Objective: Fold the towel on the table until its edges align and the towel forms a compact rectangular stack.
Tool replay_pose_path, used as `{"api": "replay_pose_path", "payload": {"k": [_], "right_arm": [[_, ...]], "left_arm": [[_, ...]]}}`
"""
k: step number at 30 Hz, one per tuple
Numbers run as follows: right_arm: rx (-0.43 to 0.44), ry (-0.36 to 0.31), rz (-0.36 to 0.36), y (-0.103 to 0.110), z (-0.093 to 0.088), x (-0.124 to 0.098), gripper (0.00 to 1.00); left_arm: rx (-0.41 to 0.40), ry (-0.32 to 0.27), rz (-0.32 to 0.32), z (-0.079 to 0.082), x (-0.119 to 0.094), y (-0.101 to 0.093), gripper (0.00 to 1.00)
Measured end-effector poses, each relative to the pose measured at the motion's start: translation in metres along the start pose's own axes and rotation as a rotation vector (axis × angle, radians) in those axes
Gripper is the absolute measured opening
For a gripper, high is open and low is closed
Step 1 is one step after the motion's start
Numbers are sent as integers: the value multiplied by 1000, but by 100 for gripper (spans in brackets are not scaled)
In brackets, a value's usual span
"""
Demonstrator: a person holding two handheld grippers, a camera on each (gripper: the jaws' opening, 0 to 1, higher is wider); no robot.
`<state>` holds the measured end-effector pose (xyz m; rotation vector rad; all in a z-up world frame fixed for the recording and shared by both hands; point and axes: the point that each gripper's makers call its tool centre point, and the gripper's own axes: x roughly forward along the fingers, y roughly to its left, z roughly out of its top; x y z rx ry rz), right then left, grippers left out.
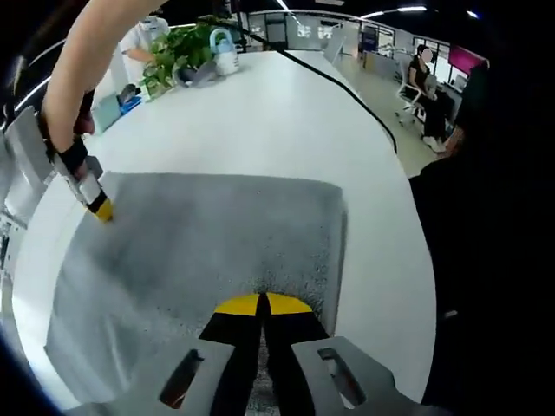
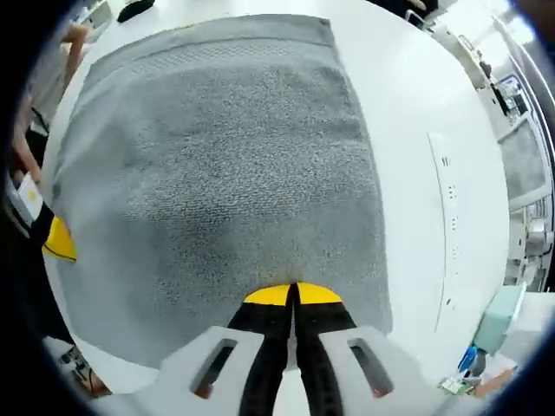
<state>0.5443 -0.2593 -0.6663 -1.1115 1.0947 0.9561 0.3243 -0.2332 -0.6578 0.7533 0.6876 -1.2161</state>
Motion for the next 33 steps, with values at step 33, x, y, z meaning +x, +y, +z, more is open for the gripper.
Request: {"api": "replay_pose_path", "payload": {"k": [33], "right_arm": [[155, 198, -36, 27, -95, -6, 0]], "left_arm": [[-1, 190, 88, -18, -14, -8, 1]]}}
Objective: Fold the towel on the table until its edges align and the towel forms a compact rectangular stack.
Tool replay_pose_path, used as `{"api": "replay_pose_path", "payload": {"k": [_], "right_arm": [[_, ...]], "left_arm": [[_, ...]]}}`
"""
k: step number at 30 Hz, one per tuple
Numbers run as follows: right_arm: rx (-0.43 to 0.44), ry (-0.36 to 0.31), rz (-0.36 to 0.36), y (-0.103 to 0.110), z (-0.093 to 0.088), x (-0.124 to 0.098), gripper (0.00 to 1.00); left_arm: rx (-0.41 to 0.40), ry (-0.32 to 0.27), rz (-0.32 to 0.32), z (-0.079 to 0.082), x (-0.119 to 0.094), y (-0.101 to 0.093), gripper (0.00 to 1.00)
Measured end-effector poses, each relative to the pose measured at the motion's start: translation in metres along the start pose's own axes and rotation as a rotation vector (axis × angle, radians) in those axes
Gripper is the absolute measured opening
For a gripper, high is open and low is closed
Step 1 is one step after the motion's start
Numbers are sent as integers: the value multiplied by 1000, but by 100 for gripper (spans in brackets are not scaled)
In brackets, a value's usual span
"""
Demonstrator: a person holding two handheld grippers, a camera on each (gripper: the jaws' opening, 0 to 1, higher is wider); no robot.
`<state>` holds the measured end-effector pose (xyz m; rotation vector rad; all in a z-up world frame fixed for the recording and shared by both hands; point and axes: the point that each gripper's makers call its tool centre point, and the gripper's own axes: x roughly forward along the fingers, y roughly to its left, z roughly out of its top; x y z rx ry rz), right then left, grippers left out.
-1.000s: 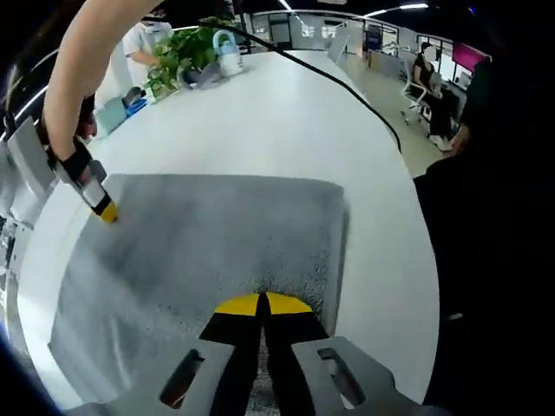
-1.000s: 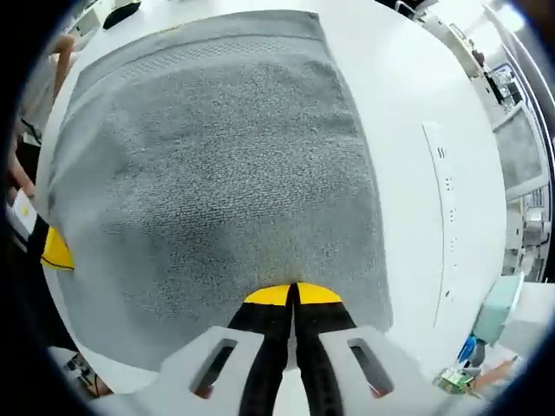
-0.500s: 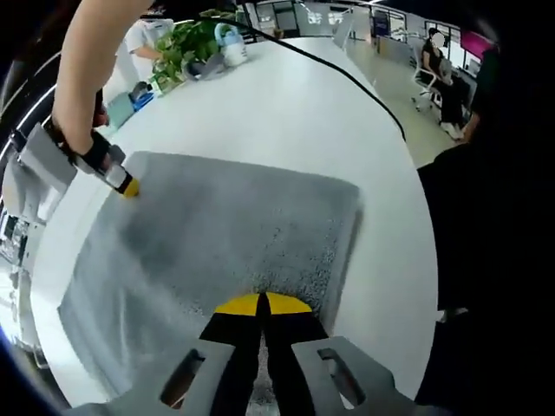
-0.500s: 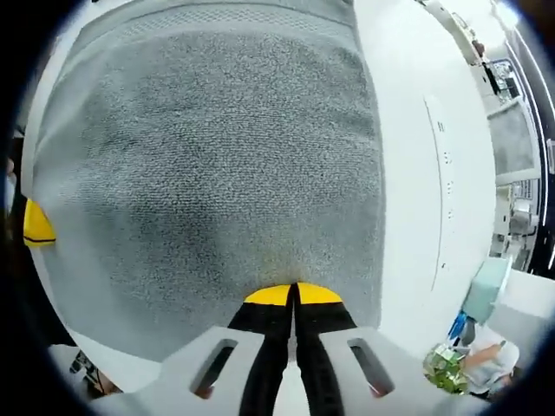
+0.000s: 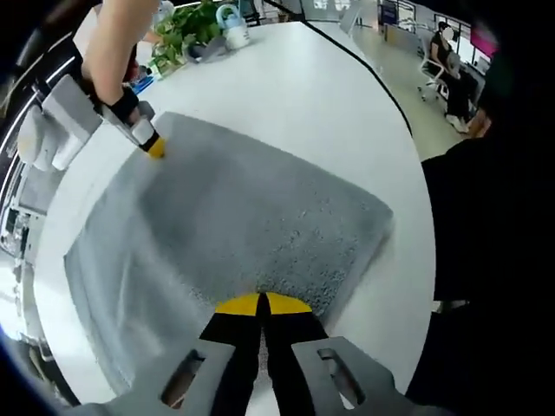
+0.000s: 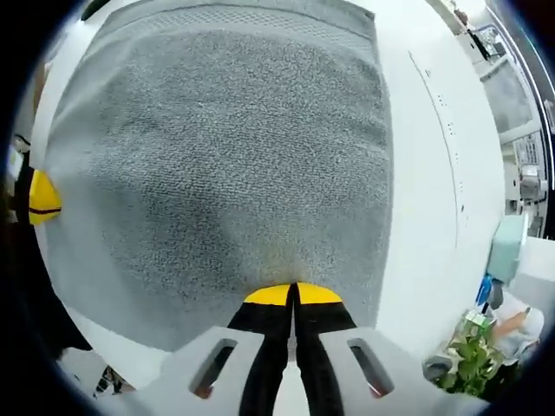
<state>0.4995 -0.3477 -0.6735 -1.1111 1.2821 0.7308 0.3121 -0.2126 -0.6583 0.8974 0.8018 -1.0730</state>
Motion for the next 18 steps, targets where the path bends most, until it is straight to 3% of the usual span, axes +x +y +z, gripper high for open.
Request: {"api": "replay_pose_path", "payload": {"k": [5, 11, 18], "right_arm": [[7, 11, -4, 12, -19, -4, 0], [101, -14, 27, 22, -37, -8, 0], [197, -55, 73, 35, -58, -10, 0]], "left_arm": [[52, 55, 29, -1, -1, -1, 1], [164, 122, 76, -1, 0, -3, 1], [109, 93, 54, -4, -2, 1, 1]]}}
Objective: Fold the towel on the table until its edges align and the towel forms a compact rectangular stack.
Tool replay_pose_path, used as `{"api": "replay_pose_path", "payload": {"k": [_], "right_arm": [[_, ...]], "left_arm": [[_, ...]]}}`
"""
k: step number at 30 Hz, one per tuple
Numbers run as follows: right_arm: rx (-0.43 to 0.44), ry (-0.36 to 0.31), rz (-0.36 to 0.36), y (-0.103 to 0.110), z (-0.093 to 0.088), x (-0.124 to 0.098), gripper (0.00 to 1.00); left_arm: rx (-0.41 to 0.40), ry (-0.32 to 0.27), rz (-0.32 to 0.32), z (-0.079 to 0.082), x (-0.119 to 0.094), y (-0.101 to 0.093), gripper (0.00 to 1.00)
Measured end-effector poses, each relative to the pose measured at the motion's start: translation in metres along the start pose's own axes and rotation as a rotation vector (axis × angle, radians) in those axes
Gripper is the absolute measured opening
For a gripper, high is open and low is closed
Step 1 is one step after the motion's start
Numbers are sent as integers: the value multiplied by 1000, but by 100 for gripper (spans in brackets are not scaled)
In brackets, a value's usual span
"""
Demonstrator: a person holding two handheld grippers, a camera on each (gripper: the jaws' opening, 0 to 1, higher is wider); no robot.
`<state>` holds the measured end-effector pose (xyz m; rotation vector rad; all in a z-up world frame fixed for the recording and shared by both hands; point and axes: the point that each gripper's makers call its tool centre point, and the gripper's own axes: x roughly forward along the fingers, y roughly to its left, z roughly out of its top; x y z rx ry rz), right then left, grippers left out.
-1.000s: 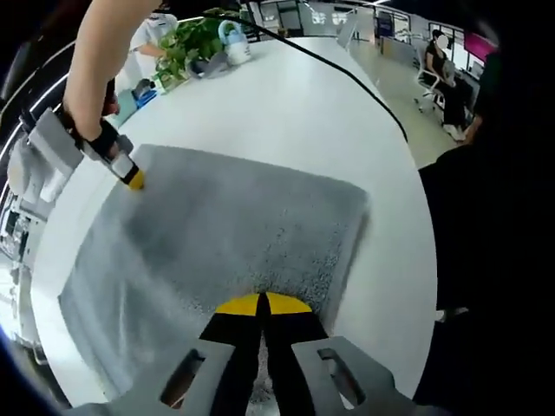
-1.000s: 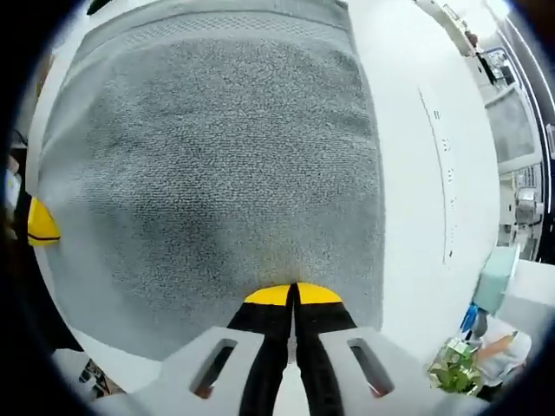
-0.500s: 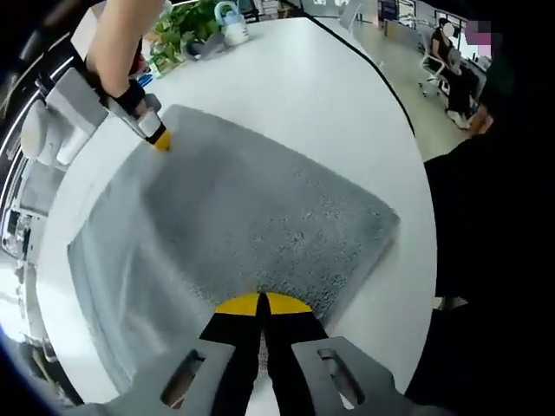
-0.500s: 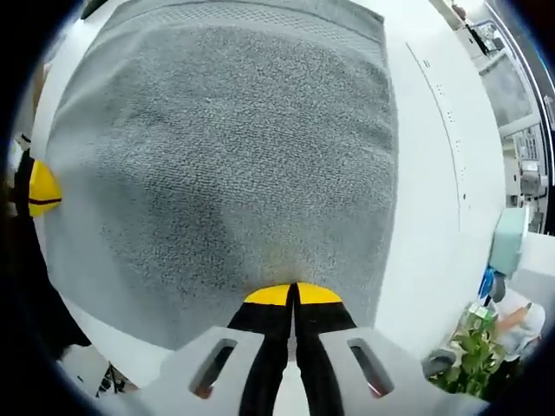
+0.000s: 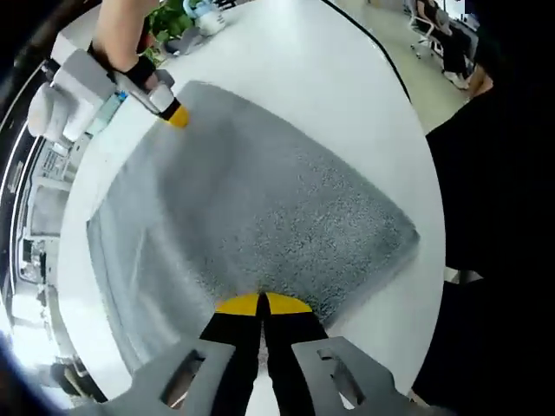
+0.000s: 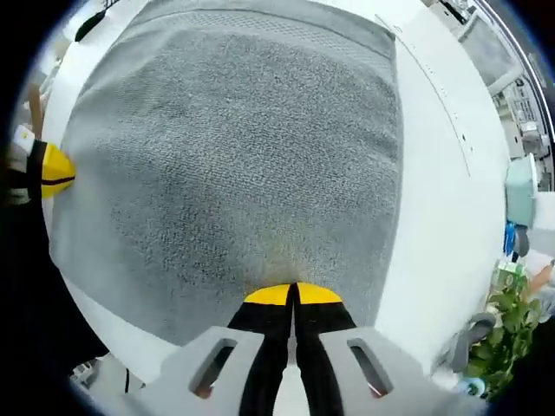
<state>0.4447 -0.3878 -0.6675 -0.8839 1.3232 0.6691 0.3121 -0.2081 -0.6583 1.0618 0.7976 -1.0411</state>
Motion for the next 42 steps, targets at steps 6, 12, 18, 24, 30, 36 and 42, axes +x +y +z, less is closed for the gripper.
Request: {"api": "replay_pose_path", "payload": {"k": [6, 12, 18, 24, 30, 36, 42], "right_arm": [[82, -58, 27, 8, -13, -3, 0], [116, -81, 40, 15, -24, -4, 0], [140, -103, 33, 23, -33, -5, 0], [257, -174, 53, 31, -42, -8, 0], [332, -269, 65, 42, -51, -11, 0], [366, -329, 50, 54, -58, -14, 0], [277, -394, -65, 69, -58, -18, 0]], "left_arm": [[-50, -14, -10, -1, 0, 1, 1], [-68, 34, -8, -4, 1, 3, 1], [-216, 18, -64, -7, 1, 5, 1], [-365, -5, -133, -10, 2, 8, 1], [-351, -21, -109, -13, 0, 7, 1], [-323, -46, -84, -18, -2, 8, 1], [-247, -41, -30, -25, -3, 13, 1]]}}
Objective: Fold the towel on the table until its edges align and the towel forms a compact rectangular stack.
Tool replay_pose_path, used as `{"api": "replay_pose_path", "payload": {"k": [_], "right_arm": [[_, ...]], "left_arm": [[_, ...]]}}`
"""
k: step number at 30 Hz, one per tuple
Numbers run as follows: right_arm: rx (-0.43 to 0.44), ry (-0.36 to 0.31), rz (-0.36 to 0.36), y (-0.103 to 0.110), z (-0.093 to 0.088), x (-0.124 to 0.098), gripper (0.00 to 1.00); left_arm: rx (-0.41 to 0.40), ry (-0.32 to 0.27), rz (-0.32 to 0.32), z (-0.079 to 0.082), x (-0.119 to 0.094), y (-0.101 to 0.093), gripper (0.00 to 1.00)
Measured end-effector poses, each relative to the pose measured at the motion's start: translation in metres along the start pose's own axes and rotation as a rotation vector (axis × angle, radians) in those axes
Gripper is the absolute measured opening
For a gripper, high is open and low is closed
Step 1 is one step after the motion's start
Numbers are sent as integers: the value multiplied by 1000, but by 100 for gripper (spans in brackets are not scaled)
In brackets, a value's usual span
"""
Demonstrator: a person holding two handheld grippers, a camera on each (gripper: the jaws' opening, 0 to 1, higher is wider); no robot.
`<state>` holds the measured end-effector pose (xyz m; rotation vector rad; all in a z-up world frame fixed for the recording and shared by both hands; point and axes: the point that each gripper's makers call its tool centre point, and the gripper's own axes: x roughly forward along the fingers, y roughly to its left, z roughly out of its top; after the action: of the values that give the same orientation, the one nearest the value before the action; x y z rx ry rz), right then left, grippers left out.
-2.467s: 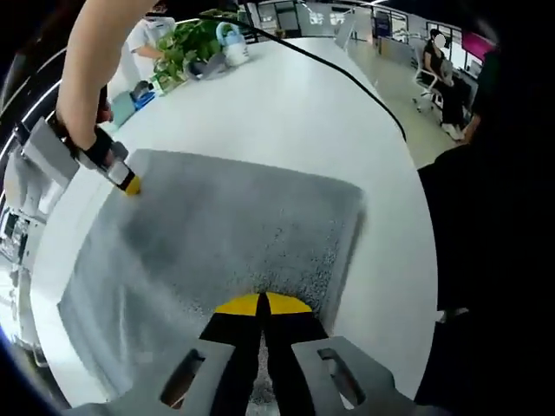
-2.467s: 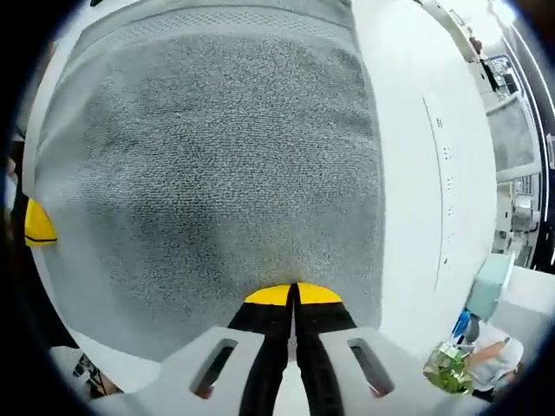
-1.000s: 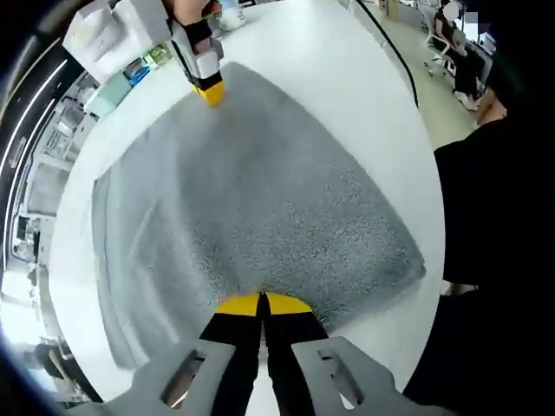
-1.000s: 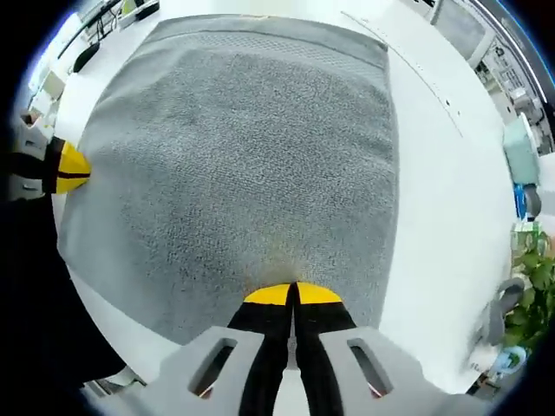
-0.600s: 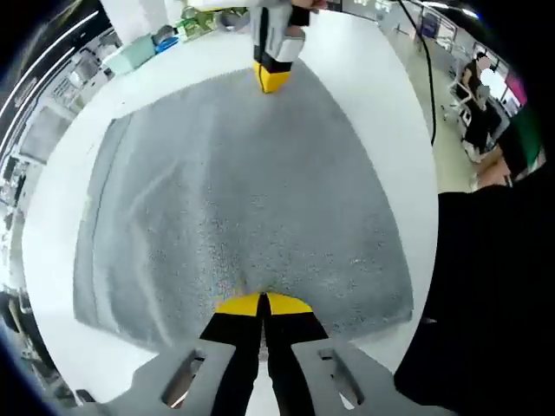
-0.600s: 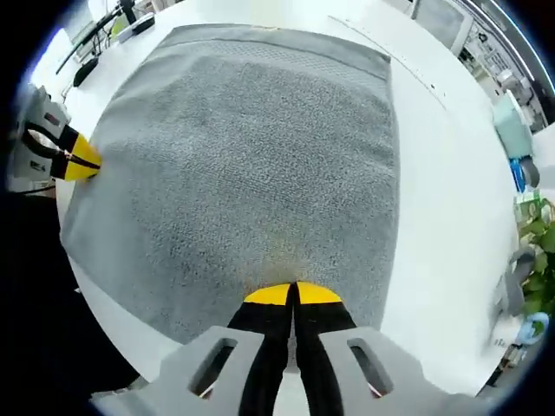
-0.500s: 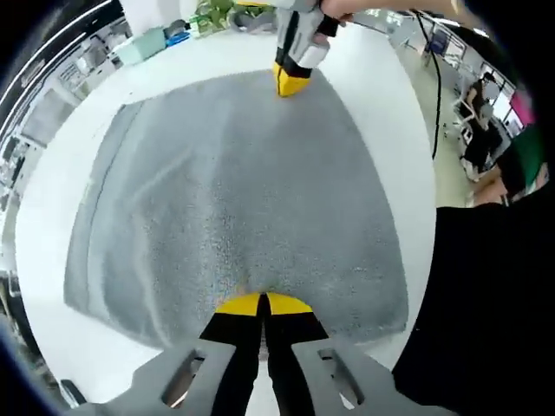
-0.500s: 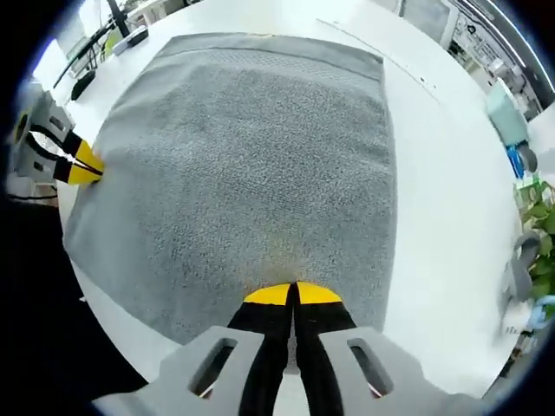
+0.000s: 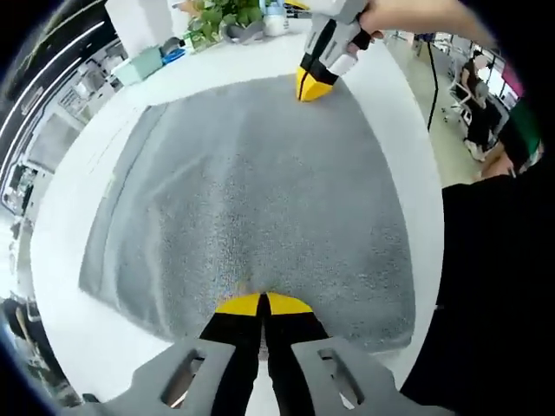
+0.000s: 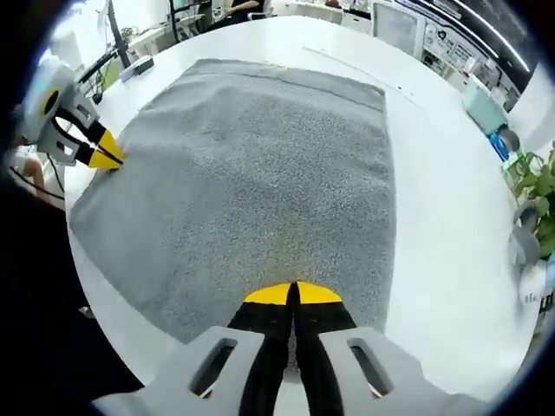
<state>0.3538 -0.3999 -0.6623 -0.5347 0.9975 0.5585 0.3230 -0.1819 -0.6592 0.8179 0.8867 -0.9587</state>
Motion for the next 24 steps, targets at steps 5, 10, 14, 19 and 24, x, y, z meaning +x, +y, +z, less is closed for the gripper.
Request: {"api": "replay_pose_path", "payload": {"k": [5, 10, 14, 19, 24], "right_arm": [[3, -37, -51, 9, -3, -4, 0], [57, -60, -46, 14, -7, -7, 0], [80, -122, -84, 20, -9, -10, 0], [100, -188, -137, 28, -14, -15, 0], [127, -198, -114, 32, -19, -18, 0]], "left_arm": [[-49, -24, -12, -3, -1, 5, 1], [-31, -65, -4, -6, -3, 6, 1], [-43, -64, 13, -5, -3, 7, 1], [10, -67, 48, -7, -4, 5, 1], [-4, -95, 33, -6, -4, 6, 1]]}}
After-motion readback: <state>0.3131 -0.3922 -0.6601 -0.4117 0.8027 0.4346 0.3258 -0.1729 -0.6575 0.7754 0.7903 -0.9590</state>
